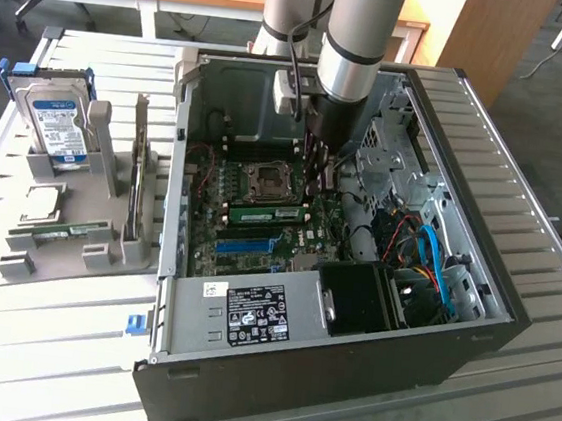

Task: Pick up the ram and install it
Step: 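Press down the ram until it locks into place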

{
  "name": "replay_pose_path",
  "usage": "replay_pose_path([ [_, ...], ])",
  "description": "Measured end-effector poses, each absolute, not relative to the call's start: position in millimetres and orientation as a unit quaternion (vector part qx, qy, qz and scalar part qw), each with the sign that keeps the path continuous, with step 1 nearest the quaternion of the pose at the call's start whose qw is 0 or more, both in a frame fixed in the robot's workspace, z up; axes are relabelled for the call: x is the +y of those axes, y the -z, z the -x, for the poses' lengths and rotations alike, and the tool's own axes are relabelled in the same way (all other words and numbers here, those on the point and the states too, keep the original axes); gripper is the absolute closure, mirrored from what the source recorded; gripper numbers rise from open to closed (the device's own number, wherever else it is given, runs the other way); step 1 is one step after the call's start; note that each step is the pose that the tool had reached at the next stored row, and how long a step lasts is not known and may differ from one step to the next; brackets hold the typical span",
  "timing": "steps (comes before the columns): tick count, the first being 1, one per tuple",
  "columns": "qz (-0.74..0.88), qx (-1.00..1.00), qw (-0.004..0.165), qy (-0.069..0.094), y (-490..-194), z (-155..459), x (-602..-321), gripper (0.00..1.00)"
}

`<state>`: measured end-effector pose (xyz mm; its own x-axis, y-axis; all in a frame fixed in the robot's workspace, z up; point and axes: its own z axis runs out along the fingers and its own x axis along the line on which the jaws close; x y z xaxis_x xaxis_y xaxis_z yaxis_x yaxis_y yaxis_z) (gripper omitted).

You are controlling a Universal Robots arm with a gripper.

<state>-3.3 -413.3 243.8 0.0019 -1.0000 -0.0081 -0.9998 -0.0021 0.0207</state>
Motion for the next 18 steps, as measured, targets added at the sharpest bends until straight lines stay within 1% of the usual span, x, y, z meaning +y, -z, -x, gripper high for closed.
replay_pose_path([
  [8, -0.708, -0.706, 0.004, 0.010, -243.4, 3.2, -414.4, 0.89],
  [18, -0.708, -0.706, 0.005, 0.010, -234.1, 3.2, -414.3, 0.89],
])
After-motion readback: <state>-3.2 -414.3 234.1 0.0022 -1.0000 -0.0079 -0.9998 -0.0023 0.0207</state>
